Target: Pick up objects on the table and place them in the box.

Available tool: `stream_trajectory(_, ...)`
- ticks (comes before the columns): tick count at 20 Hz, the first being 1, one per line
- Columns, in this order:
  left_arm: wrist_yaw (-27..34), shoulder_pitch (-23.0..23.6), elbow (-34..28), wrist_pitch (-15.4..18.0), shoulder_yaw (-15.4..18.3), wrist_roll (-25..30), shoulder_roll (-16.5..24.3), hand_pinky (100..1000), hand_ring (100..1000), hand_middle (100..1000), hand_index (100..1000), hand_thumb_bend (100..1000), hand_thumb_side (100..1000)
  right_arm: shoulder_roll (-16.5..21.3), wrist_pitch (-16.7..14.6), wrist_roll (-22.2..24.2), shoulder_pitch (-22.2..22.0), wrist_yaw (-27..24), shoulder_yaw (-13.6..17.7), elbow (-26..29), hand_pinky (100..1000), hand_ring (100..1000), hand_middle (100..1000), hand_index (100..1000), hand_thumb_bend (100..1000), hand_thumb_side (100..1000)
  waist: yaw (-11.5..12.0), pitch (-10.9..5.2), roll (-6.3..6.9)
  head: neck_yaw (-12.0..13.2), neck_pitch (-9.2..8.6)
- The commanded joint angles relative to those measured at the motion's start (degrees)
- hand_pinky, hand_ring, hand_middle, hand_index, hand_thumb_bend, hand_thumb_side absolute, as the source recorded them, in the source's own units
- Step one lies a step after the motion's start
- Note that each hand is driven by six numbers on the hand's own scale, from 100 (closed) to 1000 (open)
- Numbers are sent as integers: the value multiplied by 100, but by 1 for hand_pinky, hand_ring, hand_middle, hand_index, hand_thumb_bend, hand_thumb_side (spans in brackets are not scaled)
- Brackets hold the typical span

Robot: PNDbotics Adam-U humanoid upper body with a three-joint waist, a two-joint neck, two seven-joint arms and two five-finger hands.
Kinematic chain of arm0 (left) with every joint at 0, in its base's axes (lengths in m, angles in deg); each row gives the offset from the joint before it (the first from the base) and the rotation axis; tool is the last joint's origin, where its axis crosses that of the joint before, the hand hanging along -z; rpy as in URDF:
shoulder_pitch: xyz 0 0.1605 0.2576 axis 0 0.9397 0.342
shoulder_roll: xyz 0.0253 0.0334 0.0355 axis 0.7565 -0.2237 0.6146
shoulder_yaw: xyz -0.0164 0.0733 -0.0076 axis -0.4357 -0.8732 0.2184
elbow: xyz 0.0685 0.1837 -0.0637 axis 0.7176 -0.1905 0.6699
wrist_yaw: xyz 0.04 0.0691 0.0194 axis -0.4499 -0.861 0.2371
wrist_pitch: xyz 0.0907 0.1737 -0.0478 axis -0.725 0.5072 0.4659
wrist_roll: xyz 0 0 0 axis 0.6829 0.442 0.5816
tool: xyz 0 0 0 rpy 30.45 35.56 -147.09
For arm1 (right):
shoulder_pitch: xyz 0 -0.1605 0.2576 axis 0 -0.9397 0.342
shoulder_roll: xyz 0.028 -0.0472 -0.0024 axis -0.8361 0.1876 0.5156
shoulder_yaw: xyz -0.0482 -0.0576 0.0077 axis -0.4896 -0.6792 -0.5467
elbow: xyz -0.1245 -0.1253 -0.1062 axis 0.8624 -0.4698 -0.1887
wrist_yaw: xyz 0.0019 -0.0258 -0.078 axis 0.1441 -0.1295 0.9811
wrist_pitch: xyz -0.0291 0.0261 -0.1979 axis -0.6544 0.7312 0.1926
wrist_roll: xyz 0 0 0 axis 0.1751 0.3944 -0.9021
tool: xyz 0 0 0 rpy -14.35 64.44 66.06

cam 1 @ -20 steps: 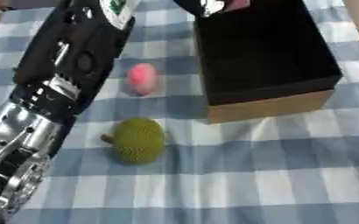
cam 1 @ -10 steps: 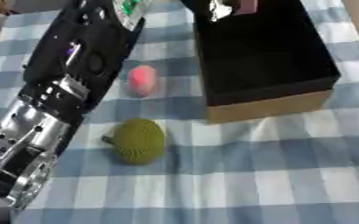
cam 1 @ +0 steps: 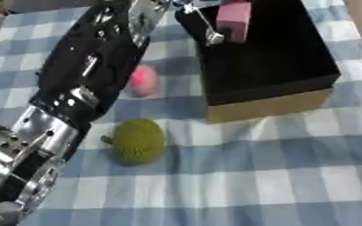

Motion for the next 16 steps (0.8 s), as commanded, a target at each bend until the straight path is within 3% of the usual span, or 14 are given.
stream_trajectory(1,-84,-100,-67,115,115,-189,49,952,917,851,963,274,608,142,18,14,26,-33,-3,58,948,1000,358,925,100,470,-1,-241,49,18,19)
stream_trajectory(8,-40,-82,-56,54,134,-453,60,952,920,847,965,278,609,139,20,38,1,-9,-18,58,948,1000,355,924,100,470,20,-246,50,28,41)
stream_trajectory(12,131,-73,-132,-13,151,-490,107,930,898,821,944,149,454,145,28,35,-12,-5,-17,58,949,1000,355,925,100,470,38,-261,57,31,63)
stream_trajectory(16,450,-85,-424,15,87,-561,389,923,889,811,932,107,342,152,48,20,-64,29,12,58,949,1000,353,925,100,470,125,-289,80,-32,144)
